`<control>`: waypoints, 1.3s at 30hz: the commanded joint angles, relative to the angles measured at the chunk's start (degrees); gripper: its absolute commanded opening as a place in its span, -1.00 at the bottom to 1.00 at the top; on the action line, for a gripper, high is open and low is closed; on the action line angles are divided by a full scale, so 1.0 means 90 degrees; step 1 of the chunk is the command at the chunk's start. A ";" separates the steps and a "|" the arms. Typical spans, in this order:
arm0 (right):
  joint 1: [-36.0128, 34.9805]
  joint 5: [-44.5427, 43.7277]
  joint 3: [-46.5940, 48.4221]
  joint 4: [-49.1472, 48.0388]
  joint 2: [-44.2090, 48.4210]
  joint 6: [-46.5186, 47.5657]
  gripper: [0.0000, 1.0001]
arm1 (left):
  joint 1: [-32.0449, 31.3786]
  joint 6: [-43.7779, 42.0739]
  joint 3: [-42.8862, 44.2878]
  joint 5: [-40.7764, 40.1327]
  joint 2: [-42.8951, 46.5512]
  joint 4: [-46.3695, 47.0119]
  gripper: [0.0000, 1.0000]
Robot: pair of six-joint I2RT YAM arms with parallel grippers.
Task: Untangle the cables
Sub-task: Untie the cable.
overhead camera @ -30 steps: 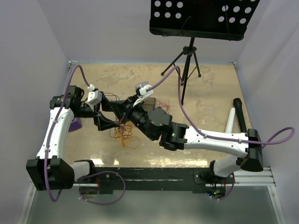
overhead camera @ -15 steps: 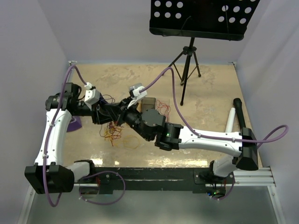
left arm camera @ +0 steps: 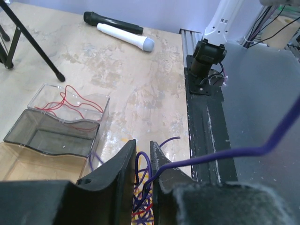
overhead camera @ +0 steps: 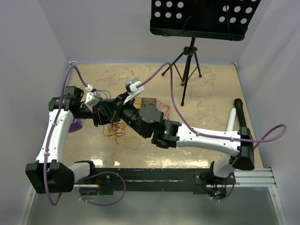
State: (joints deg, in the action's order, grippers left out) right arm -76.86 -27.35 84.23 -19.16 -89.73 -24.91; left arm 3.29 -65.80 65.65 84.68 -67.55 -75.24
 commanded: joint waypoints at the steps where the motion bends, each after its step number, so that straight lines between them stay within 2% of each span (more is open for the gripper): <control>1: -0.0044 0.0217 0.0709 -0.0362 0.0175 0.0013 -1.00 | -0.0024 -0.0530 -0.0146 0.1353 -0.0112 -0.0009 -0.59; 11: -0.0064 -0.0456 0.1237 -0.0332 0.0741 0.0599 -1.00 | -0.0024 -0.0999 -0.0536 0.0718 -0.0141 -0.0019 -0.63; 19: -0.0063 -0.1062 0.0817 -0.0420 0.1454 0.0862 -1.00 | -0.0033 -0.1526 -0.0819 0.0172 -0.0053 -0.0019 -0.62; 25: -0.0054 -0.1598 0.1314 -0.0216 0.1874 0.1565 -1.00 | -0.0043 -0.2199 -0.1190 -0.0453 -0.0004 0.0001 -0.62; 39: -0.0054 -0.3248 0.1881 -0.0801 0.3310 0.3391 -1.00 | -0.0131 -0.2162 -0.1191 -0.0923 -0.0161 0.0372 -0.59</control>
State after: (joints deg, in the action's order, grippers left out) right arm -77.69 -49.80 93.56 -13.72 -66.87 -1.93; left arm 1.98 -81.73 55.11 82.59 -68.16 -73.89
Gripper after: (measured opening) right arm 0.014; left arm 0.207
